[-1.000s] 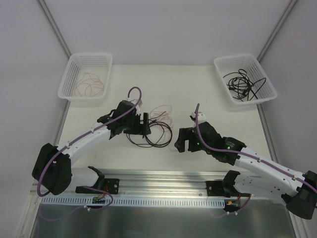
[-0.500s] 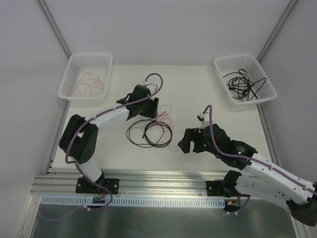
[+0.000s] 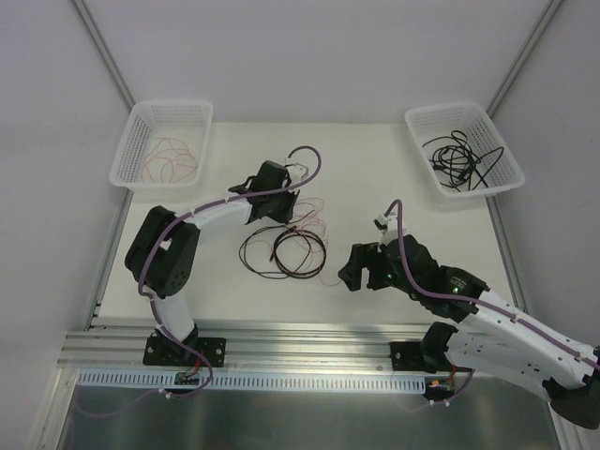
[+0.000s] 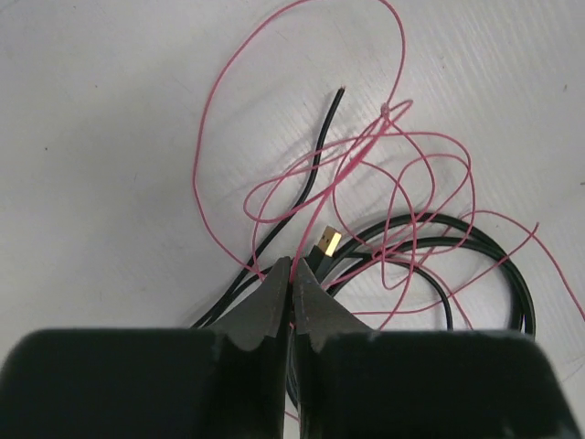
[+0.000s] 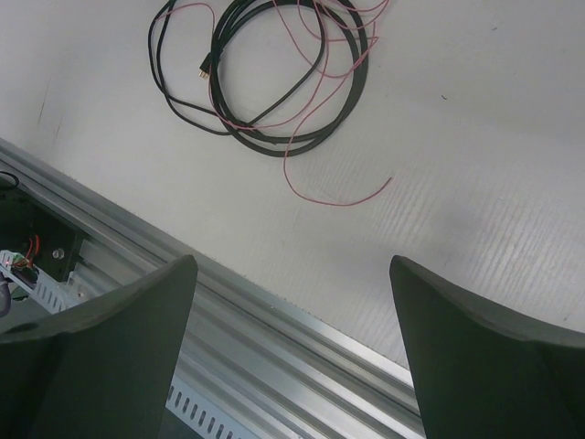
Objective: Untangle the cables
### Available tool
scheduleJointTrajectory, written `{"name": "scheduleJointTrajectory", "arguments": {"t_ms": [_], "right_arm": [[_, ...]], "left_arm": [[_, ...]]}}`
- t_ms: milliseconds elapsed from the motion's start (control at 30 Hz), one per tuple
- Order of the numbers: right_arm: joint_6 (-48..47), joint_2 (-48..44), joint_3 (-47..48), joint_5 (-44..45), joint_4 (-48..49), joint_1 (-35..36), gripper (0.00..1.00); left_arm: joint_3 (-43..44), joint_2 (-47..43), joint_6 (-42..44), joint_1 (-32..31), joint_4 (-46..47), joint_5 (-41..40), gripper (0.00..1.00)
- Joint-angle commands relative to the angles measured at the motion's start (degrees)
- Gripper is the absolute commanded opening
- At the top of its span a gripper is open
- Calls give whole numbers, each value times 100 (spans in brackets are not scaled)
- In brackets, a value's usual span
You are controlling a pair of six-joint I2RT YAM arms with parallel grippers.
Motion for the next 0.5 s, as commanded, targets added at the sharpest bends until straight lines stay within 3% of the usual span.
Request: {"name": "scheduleJointTrajectory", "arguments": {"t_ms": [0,133,233,367,467], "right_arm": [[-61,8,-32,75,110,-5,91],[-70,8,-68,127,171,-5,91],[-70,17,-76,145,197,-5,91],[-61,43,-68,171,294,4,91],[-35,52,-59,171,321,3,91]], "left_arm": [[-281,-632,152,41,49,154,0],[-387,-1554,100,41,-565,-21,0],[95,-2152,108,33,-1487,-162,0],[1868,-2628,-173,33,-2936,-163,0],[2959,-3015,-287,33,-3072,206,0]]}}
